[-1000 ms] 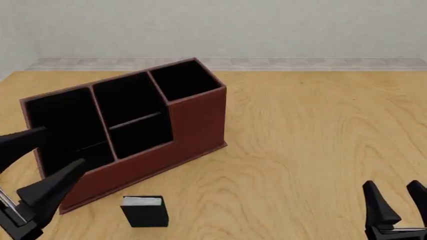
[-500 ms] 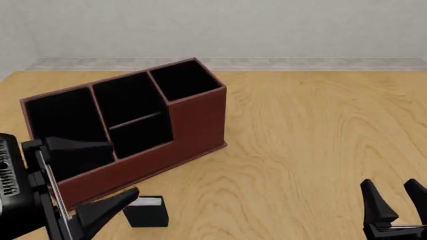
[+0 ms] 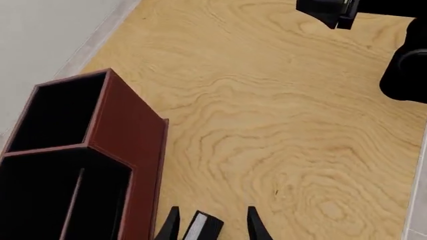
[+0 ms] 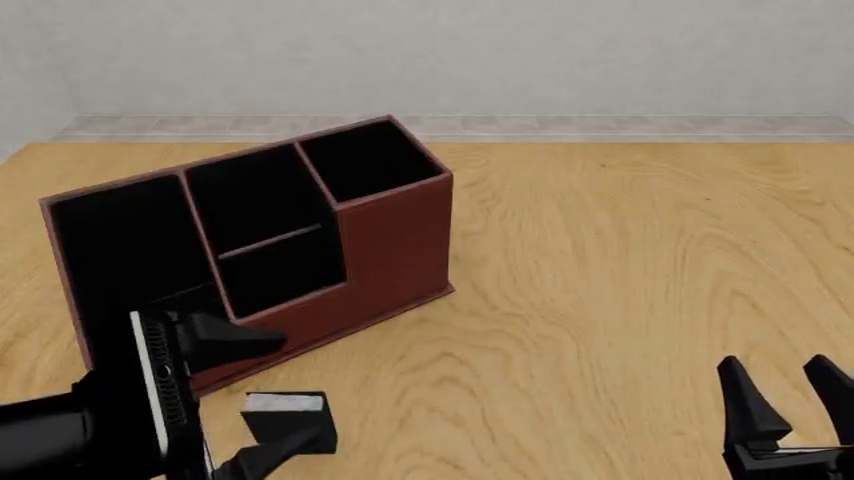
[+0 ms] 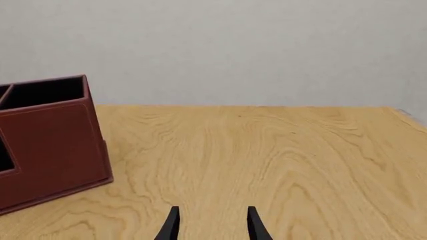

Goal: Pick up the book and place it in the left compartment of the caddy.

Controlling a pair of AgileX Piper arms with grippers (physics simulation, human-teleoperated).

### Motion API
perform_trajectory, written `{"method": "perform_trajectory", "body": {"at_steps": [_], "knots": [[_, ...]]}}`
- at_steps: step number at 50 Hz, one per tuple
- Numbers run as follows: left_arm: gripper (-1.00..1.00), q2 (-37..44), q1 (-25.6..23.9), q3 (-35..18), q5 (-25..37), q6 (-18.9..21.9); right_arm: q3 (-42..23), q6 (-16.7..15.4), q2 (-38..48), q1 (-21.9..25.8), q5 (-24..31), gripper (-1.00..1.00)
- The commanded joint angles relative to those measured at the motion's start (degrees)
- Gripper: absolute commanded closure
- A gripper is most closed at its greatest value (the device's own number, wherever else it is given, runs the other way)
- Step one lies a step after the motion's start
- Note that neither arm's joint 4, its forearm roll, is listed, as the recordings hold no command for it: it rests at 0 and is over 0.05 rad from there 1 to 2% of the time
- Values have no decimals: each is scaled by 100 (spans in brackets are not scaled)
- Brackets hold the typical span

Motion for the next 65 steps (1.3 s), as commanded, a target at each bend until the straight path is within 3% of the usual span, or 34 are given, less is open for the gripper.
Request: {"method": "perform_trajectory", "body": {"at_steps": [1, 24, 65], "knots": [[-100, 299, 207, 202, -129, 250, 1, -22, 100, 11, -68, -100], [-100, 652, 811, 830, -791, 644, 1, -65, 117, 2, -88, -100], [-100, 1807, 1181, 1672, -2498, 585, 2, -78, 421, -8, -326, -100]]}}
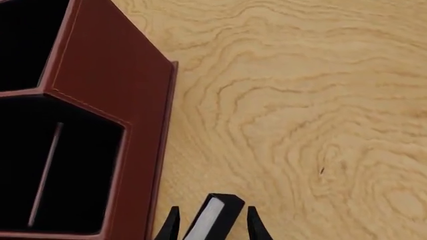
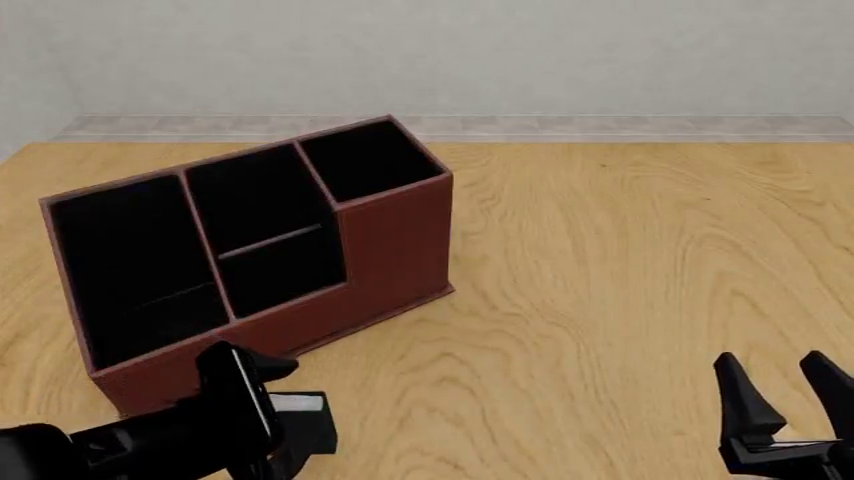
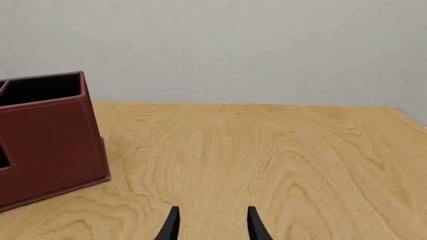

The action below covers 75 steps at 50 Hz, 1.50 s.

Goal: Pick up the book and place it in the left compartment of the caddy.

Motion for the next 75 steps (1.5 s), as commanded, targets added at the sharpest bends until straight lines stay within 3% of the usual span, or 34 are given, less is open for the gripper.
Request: {"method": "perform_trajectory", "body": {"at_steps": [1, 47, 57, 64, 65, 67, 75], "knots": [[-100, 262, 44, 168, -361, -40, 1, -10, 88, 0, -67, -100], [-100, 862, 315, 564, -1122, -1, 0, -69, 323, 26, -254, -100], [-100, 1211, 276, 750, -1583, -183, 1, -105, 334, 24, -260, -100], [-100, 1305, 212, 693, -1705, -653, 1, -101, 342, 16, -268, -100], [100, 1281, 215, 658, -1675, -735, 1, -99, 348, 13, -276, -100], [100, 831, 50, 604, -1358, -1075, 1, -89, 378, 12, -309, -100], [100, 355, -98, 472, -876, -1615, 0, -65, 244, -3, -205, -100]]}}
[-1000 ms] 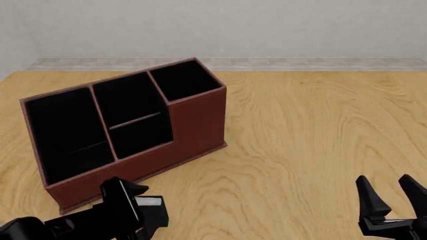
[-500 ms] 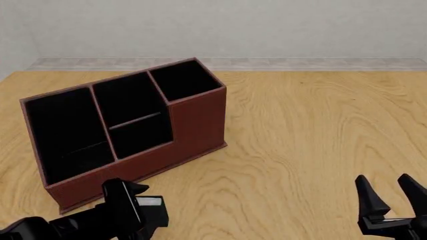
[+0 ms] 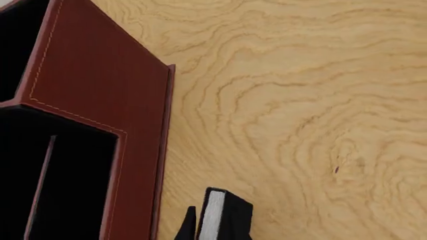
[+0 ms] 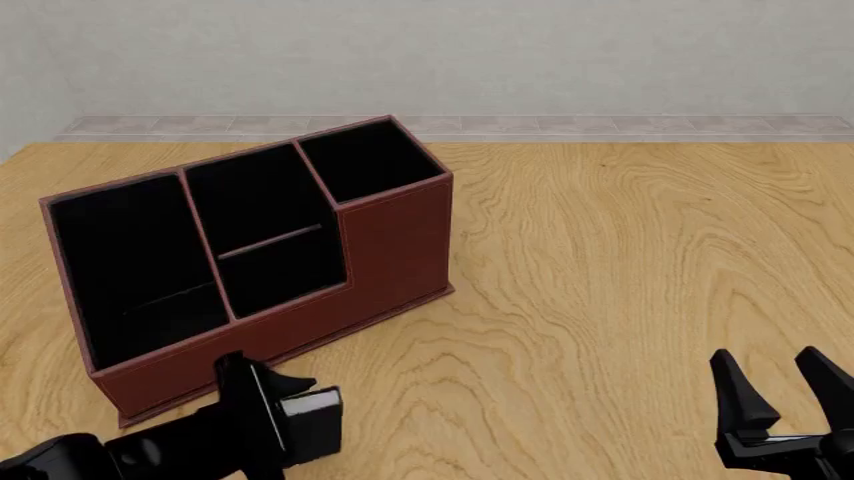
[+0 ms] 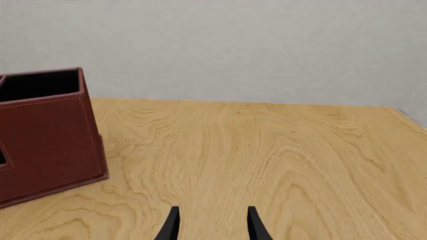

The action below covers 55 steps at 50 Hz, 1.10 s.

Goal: Pick up the book and place it in the left compartment of the caddy.

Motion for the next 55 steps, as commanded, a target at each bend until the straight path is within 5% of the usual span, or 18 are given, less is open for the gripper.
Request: {"method": "perform_trajectory", "body": {"at_steps": [1, 14, 25, 55], "knots": [[100, -596, -388, -8, 693, -1091, -1, 20, -99, -24, 67, -100], [100, -1333, -375, -526, 1653, -1849, 0, 79, -256, -37, 192, -100], [100, -2071, -556, -873, 2421, -1952, -1, 145, -311, -51, 235, -100], [100, -2445, 681, -2641, 3661, -594, -1, 174, -341, -26, 245, -100]]}}
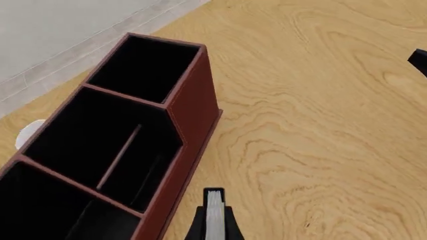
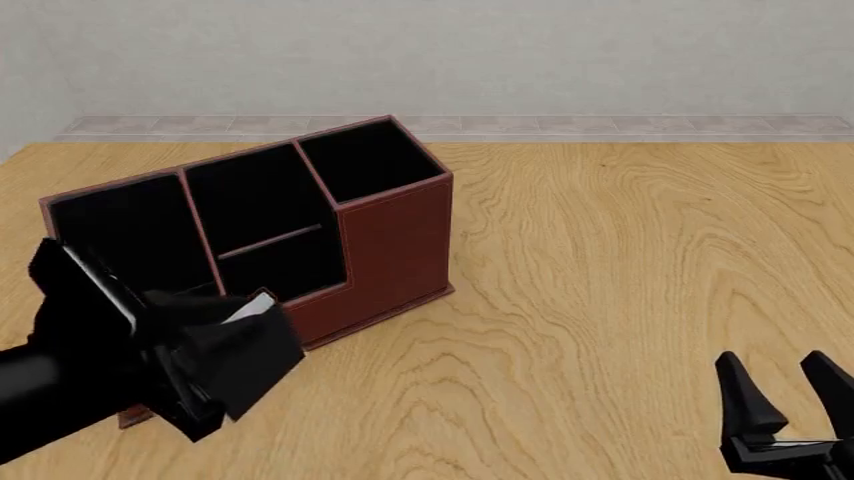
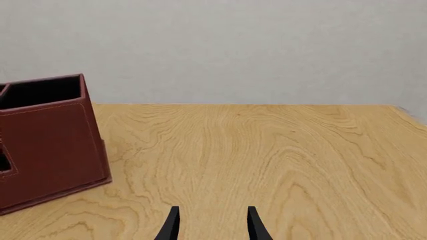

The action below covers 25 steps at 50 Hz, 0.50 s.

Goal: Pick up the book and place it in the left compartment of the caddy.

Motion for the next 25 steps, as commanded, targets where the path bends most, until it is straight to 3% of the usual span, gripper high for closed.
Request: {"method": "perform_trajectory", "body": {"at_steps": [1, 5, 25], "knots": [[100, -117, 457, -682, 403, 439, 0, 15, -10, 2, -1, -100], [100, -124, 669, -889, 504, 608, -1, 34, -32, -3, 14, -100], [100, 212, 1553, -1646, 679, 522, -1, 92, -187, -21, 141, -100]]}}
